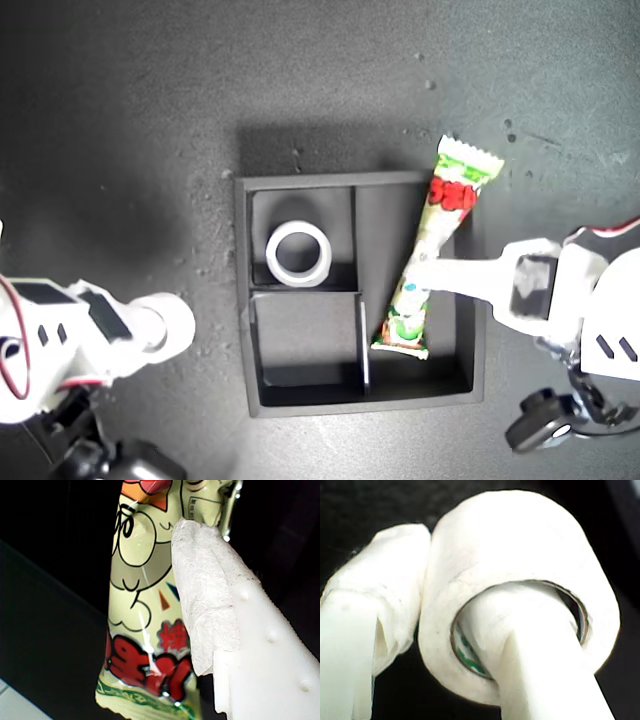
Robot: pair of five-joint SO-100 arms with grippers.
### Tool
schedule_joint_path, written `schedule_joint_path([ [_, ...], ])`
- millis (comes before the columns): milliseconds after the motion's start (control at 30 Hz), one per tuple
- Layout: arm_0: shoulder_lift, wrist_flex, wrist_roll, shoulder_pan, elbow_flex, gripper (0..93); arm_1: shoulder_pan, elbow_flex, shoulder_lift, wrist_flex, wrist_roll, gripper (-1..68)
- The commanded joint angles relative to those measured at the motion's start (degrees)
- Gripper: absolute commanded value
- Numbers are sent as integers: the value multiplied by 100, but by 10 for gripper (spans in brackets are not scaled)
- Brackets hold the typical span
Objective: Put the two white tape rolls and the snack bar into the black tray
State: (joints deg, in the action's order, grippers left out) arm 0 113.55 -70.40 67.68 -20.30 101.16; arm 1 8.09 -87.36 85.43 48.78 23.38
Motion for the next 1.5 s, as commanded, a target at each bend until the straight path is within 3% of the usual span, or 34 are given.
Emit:
schedule_joint_path([
  [0,-545,-141,-396,-26,-1397,0,44,237,44,18,44,282],
  [67,-1143,-193,-510,-149,-2030,1,44,536,70,308,79,270],
  [133,-1775,-246,-624,-255,-2646,1,18,914,105,686,325,205],
  [167,-2092,-290,-650,-290,-2927,1,-26,1160,114,896,554,157],
  [233,-2751,-466,-773,-316,-3524,1,-220,1608,123,1345,1450,-2],
  [367,-3955,-967,-914,-220,-4693,1,-439,1898,466,2030,3621,-5],
  [533,-5563,-2021,-1011,-35,-6812,1,-308,527,2206,1617,5247,-7],
  [633,-7312,-3454,-1020,97,-9853,2,-220,-334,3094,1494,5537,-7],
  [667,-7603,-3498,-1116,114,-10283,2,-185,-606,3305,1450,5607,-7],
  [733,-7559,-3472,-1020,158,-10028,14,-114,-1072,3577,1380,5792,-7],
  [867,-7400,-3472,-835,35,-9879,169,-26,-2329,4298,1107,6205,-7],
  [1000,-6820,-3472,-659,-44,-9246,219,70,-4052,5581,519,6636,-7],
  [1100,-6161,-3472,-554,-70,-8596,167,176,-5704,6979,-35,6987,-7],
  [1200,-5080,-3472,-149,70,-7462,16,325,-7093,8332,-211,7128,-7],
  [1333,-3138,-3454,237,501,-5396,0,396,-8227,9457,-176,6891,-7],
  [1467,-993,-2716,-26,1169,-2769,0,264,-9018,9932,-334,6293,-5],
])
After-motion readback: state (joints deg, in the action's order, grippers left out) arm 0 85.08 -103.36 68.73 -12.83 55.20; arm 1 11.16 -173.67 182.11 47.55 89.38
